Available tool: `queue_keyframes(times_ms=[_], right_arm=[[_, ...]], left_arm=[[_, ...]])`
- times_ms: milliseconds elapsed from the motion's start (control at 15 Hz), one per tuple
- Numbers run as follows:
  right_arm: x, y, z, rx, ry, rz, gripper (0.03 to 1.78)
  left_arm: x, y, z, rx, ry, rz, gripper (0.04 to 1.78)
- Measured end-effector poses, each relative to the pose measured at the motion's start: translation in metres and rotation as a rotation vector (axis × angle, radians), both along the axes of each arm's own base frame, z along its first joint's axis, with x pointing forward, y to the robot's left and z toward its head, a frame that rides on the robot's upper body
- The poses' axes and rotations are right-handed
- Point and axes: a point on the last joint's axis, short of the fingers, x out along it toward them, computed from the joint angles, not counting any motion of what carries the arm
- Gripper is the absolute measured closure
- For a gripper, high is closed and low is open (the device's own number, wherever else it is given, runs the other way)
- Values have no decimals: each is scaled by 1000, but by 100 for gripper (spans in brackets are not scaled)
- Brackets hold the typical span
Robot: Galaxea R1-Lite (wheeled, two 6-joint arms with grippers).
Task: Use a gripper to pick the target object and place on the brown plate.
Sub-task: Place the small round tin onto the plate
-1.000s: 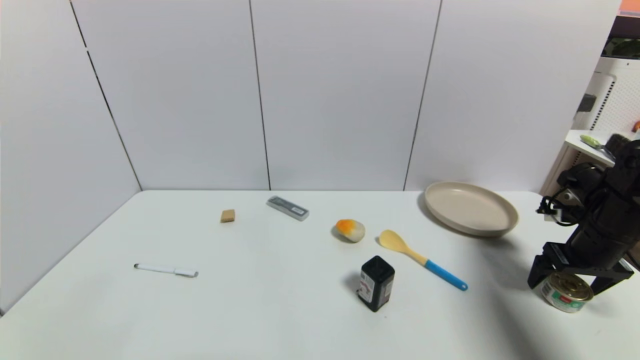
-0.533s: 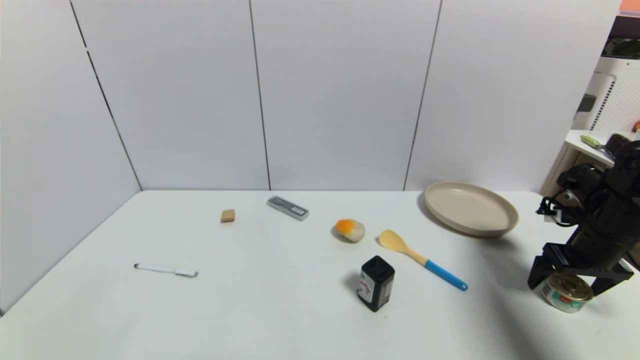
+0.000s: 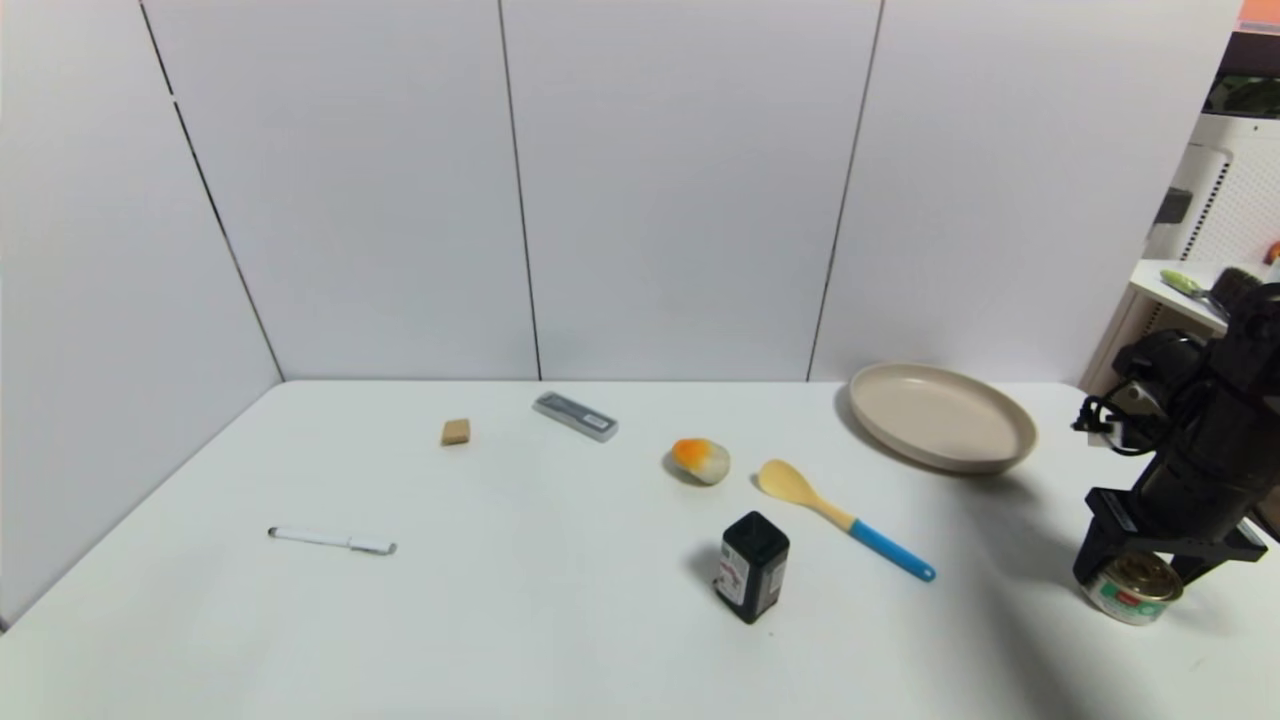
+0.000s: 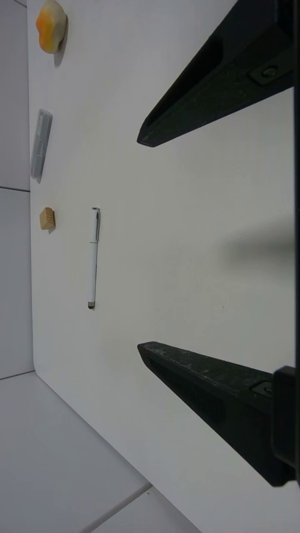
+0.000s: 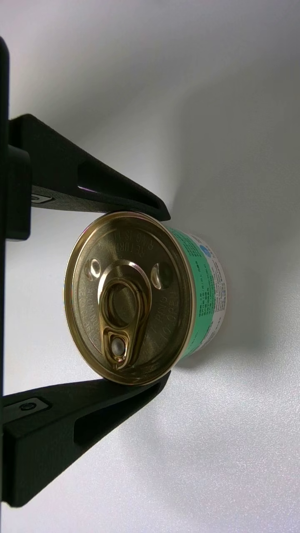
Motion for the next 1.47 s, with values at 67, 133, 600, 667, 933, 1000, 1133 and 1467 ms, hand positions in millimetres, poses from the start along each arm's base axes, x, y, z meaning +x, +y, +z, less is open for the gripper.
queue_keyframes(times_ms=[67,133,600,667,933,1000,1133,1467], right_arm=[[0,0,0,0,-1,0,71],[0,0,0,0,-1,0,72],[0,0,7,-6,-26,3,72],[1,0,9,-8,-38,4,72],[19,1,36,-32,-166,20,72],[26,2,46,-39,-213,28,72],[46,8,66,-53,-322,51,72],[111,41,63,-51,-520,161,75]], left_arm=[[0,0,0,0,0,-1,13],[0,0,0,1,0,0,13],[0,0,0,1,0,0,13],[0,0,0,0,0,0,13],[0,0,0,0,0,-1,13],[0,0,0,1,0,-1,13],[0,0,0,0,0,0,13],[0,0,0,0,0,0,13]])
